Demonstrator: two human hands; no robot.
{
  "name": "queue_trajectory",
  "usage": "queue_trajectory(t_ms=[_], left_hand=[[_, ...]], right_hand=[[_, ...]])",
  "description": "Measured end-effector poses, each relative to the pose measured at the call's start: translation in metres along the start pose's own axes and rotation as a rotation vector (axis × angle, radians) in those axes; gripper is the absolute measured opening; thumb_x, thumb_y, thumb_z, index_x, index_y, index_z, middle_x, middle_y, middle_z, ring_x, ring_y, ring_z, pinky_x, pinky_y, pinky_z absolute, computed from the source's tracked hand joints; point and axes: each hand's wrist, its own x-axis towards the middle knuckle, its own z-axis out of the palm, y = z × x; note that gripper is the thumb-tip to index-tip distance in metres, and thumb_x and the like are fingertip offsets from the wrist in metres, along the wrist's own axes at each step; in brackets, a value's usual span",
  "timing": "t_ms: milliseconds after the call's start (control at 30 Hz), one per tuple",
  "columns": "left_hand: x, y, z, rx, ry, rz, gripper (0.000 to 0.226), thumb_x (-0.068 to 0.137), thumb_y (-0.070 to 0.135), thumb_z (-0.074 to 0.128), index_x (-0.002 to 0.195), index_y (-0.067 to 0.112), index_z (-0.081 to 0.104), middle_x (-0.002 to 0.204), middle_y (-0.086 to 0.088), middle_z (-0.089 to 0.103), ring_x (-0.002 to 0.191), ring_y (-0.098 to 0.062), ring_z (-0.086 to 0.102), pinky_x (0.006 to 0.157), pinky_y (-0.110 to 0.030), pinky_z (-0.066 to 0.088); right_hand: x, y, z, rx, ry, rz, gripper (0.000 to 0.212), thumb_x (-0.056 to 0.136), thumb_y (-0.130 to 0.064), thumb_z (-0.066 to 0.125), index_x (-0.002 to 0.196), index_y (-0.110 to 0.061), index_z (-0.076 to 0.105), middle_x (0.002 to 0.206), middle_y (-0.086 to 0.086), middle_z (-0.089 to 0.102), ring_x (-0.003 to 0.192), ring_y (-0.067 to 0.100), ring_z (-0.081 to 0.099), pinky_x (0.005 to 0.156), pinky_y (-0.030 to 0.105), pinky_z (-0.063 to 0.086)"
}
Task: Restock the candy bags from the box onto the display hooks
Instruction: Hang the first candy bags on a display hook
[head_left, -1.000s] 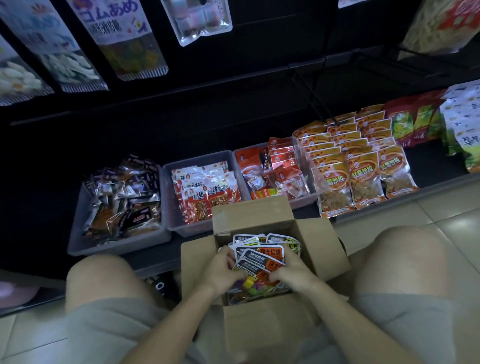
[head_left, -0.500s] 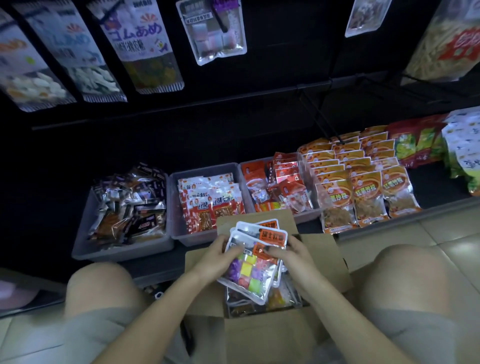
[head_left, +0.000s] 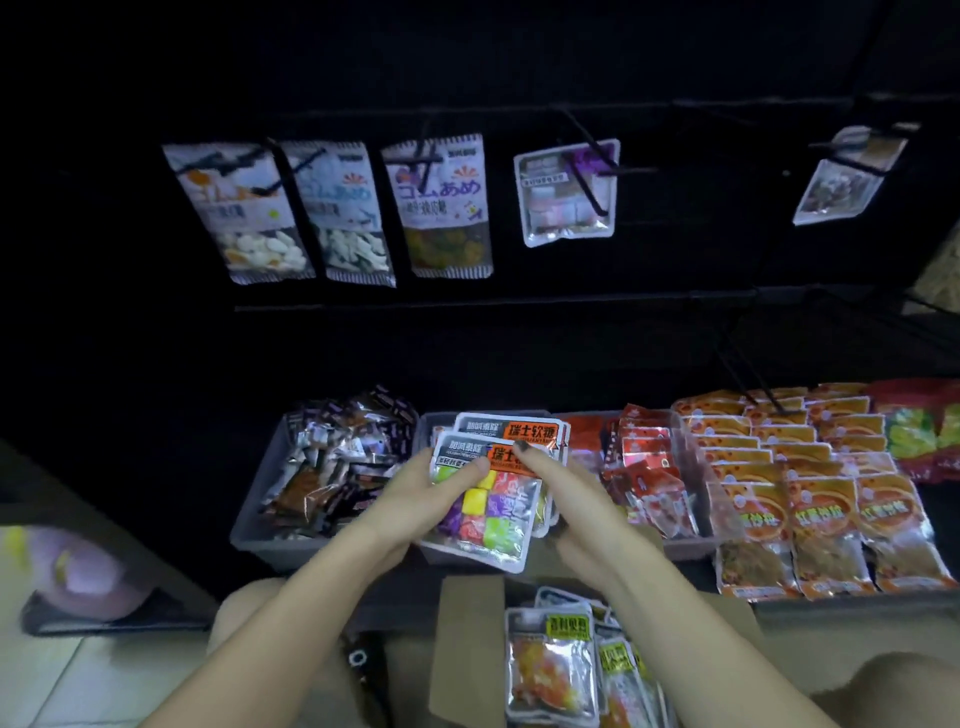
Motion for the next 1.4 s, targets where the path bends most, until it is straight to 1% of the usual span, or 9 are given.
queue_trajectory(t_ms=[167, 333, 600, 833, 967, 1033, 1167, 1333, 1400], left_hand=[[-0.024, 0.038, -0.054, -0.037, 0.027, 0.068, 0.026, 0.101, 0.039, 0.064, 0.122, 0.023, 0.069, 0.108, 0.001, 0.081, 0.097, -0.019, 0.078, 0.081, -0.035, 0.063], [-0.05, 0.075, -0.109, -0.108, 0.141, 0.193, 0.028, 0.101, 0.033, 0.065, 0.124, 0.019, 0.07, 0.112, -0.002, 0.08, 0.102, -0.02, 0.078, 0.078, -0.028, 0.062], [-0.099, 0.139, -0.191, -0.177, 0.375, 0.367, 0.027, 0.098, 0.031, 0.07, 0.123, 0.02, 0.069, 0.109, -0.007, 0.08, 0.097, -0.027, 0.079, 0.084, -0.041, 0.063], [-0.138, 0.18, -0.24, -0.138, 0.448, 0.501, 0.025, 0.098, 0.034, 0.067, 0.121, 0.024, 0.067, 0.108, -0.004, 0.081, 0.096, -0.026, 0.079, 0.087, -0.043, 0.061], [-0.146, 0.191, -0.263, -0.168, 0.508, 0.54, 0.024, 0.097, 0.033, 0.068, 0.119, 0.025, 0.068, 0.107, -0.004, 0.081, 0.095, -0.025, 0.079, 0.085, -0.043, 0.061], [-0.146, 0.196, -0.274, -0.211, 0.564, 0.563, 0.025, 0.097, 0.035, 0.069, 0.119, 0.024, 0.069, 0.107, -0.003, 0.081, 0.095, -0.025, 0.079, 0.087, -0.046, 0.061], [-0.14, 0.208, -0.29, -0.218, 0.641, 0.639, 0.024, 0.097, 0.034, 0.07, 0.119, 0.024, 0.07, 0.107, 0.0, 0.081, 0.095, -0.023, 0.079, 0.09, -0.046, 0.061], [-0.123, 0.222, -0.299, -0.208, 0.67, 0.674, 0.016, 0.098, 0.033, 0.07, 0.113, 0.027, 0.07, 0.103, 0.002, 0.081, 0.092, -0.021, 0.079, 0.091, -0.047, 0.062], [-0.115, 0.224, -0.302, -0.206, 0.674, 0.668, 0.016, 0.097, 0.035, 0.072, 0.111, 0.026, 0.071, 0.101, 0.002, 0.081, 0.091, -0.021, 0.08, 0.091, -0.049, 0.062]], right_hand=[[0.007, -0.032, 0.052, -0.034, -0.199, -0.031, 0.029, 0.103, -0.015, 0.06, 0.13, -0.009, 0.067, 0.123, 0.016, 0.075, 0.115, 0.036, 0.072, 0.088, 0.046, 0.061], [0.018, -0.069, 0.114, -0.15, -0.308, -0.138, 0.028, 0.1, -0.009, 0.059, 0.126, -0.005, 0.069, 0.125, 0.026, 0.071, 0.119, 0.047, 0.066, 0.107, 0.071, 0.044], [0.003, -0.132, 0.23, -0.305, -0.279, -0.448, 0.025, 0.09, -0.011, 0.078, 0.114, -0.012, 0.073, 0.109, 0.006, 0.08, 0.104, 0.028, 0.076, 0.104, 0.057, 0.053], [-0.018, -0.181, 0.29, -0.382, -0.461, -0.536, 0.025, 0.095, -0.016, 0.071, 0.119, -0.01, 0.072, 0.112, 0.008, 0.079, 0.108, 0.029, 0.075, 0.107, 0.055, 0.051], [-0.01, -0.207, 0.308, -0.4, -0.394, -0.546, 0.021, 0.073, -0.014, 0.07, 0.094, -0.013, 0.067, 0.109, 0.011, 0.077, 0.114, 0.039, 0.069, 0.111, 0.056, 0.046], [-0.008, -0.221, 0.315, -0.405, -0.372, -0.569, 0.019, 0.073, -0.007, 0.066, 0.087, -0.02, 0.06, 0.1, 0.009, 0.069, 0.102, 0.037, 0.065, 0.099, 0.046, 0.05], [-0.006, -0.247, 0.335, -0.417, -0.289, -0.662, 0.017, 0.081, -0.005, 0.066, 0.087, -0.019, 0.059, 0.101, 0.015, 0.068, 0.094, 0.027, 0.059, 0.09, 0.045, 0.048], [-0.008, -0.278, 0.373, -0.522, -0.271, -0.941, 0.021, 0.096, 0.0, 0.058, 0.095, -0.02, 0.063, 0.096, -0.001, 0.074, 0.092, 0.017, 0.071, 0.085, 0.033, 0.055], [-0.006, -0.29, 0.39, -0.558, -0.278, -0.988, 0.021, 0.096, 0.001, 0.057, 0.1, -0.019, 0.064, 0.105, 0.005, 0.076, 0.099, 0.022, 0.074, 0.088, 0.04, 0.06]])
